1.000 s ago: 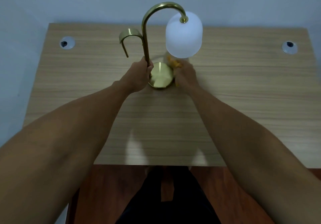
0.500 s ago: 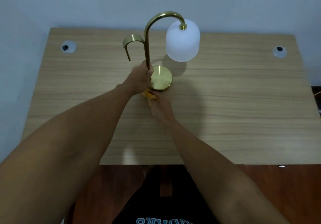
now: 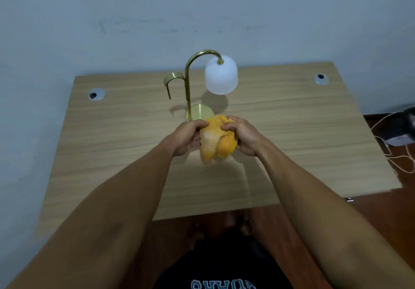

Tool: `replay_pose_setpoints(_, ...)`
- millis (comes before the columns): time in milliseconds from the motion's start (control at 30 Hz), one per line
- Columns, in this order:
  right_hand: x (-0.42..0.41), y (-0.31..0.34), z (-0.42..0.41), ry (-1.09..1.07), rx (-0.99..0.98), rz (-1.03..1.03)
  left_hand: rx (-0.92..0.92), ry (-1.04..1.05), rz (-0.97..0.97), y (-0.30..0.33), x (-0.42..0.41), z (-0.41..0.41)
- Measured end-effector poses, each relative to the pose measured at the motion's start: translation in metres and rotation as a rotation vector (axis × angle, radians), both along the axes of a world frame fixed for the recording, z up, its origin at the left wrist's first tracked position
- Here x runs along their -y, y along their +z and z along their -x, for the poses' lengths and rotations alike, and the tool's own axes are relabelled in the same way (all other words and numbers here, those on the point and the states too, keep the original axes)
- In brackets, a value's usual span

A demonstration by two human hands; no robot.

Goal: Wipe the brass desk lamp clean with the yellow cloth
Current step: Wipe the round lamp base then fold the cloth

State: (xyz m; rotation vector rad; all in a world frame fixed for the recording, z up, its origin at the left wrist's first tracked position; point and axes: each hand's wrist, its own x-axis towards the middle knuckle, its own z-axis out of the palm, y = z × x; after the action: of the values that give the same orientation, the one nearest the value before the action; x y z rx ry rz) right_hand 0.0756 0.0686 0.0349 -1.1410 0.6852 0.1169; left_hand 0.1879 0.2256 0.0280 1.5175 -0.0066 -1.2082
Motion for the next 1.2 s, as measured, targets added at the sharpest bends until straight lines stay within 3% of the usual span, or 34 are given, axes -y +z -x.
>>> replay_pose_setpoints(100, 0.018, 0.012, 0.017, 0.007, -0.023, 0.05, 0.014, -0.001, 0.038, 0.008, 0.016, 0.008)
replay_pose_setpoints(300, 0.064, 0.012, 0.072, 0.053, -0.025, -0.072, 0.115, 0.002, 0.032, 0.02, 0.047, 0.034)
replay_pose_setpoints(567, 0.127, 0.001, 0.132, -0.172, -0.079, -0.025, 0.144, -0.036, -0.027, 0.012, 0.101, 0.113)
replay_pose_setpoints(867, 0.185, -0.039, 0.205, -0.092, -0.21, 0.262, 0.105, -0.036, -0.132, -0.032, 0.162, 0.196)
replay_pose_setpoints(1200, 0.239, -0.092, 0.245, -0.084, -0.273, 0.71, 0.236, -0.06, -0.203, -0.081, 0.23, 0.233)
